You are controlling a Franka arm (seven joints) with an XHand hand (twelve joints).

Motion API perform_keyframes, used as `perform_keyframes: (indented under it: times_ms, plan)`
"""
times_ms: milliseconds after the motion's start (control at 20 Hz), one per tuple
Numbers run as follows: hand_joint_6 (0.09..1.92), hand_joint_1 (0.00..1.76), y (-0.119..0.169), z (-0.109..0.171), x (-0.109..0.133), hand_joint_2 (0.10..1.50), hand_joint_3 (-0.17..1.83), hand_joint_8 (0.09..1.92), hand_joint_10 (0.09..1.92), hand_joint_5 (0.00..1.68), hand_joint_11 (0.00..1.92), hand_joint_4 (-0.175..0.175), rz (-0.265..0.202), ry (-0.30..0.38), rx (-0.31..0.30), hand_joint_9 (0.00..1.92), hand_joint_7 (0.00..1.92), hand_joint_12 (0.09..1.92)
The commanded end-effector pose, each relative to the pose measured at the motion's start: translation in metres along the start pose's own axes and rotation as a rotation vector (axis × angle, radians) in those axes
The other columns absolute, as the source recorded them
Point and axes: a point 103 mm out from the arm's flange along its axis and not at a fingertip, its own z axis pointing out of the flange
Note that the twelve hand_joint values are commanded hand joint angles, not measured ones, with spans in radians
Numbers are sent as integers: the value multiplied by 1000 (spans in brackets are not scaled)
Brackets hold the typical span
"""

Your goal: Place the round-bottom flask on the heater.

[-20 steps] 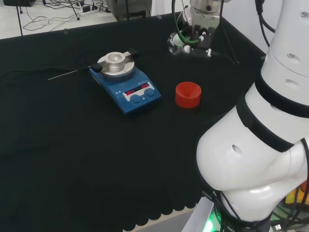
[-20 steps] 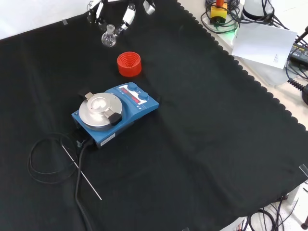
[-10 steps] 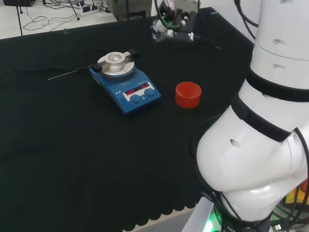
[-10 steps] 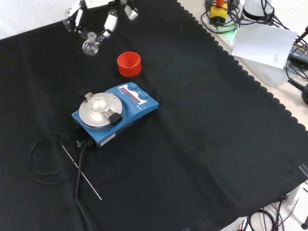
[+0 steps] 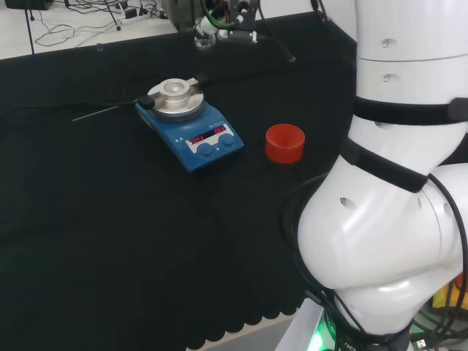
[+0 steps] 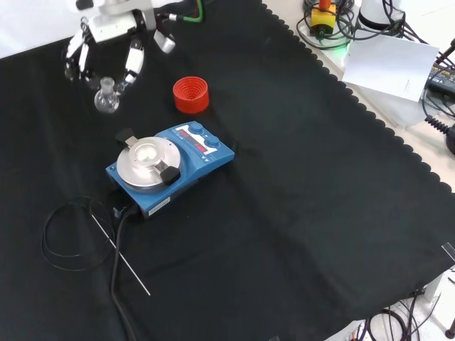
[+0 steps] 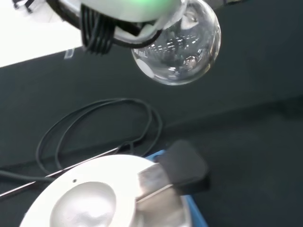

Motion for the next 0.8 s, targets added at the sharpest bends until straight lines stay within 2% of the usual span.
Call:
perform_keyframes:
  times_ms: [50, 800]
  plan:
    - [907, 1104, 3, 30, 33, 699, 693, 691, 575, 1149, 504, 115, -56, 12, 97, 708, 493, 1289]
    - [910, 1107, -4, 50, 37, 693, 704, 690, 575, 1151, 499, 109, -82, -10, 149, 705, 487, 1289]
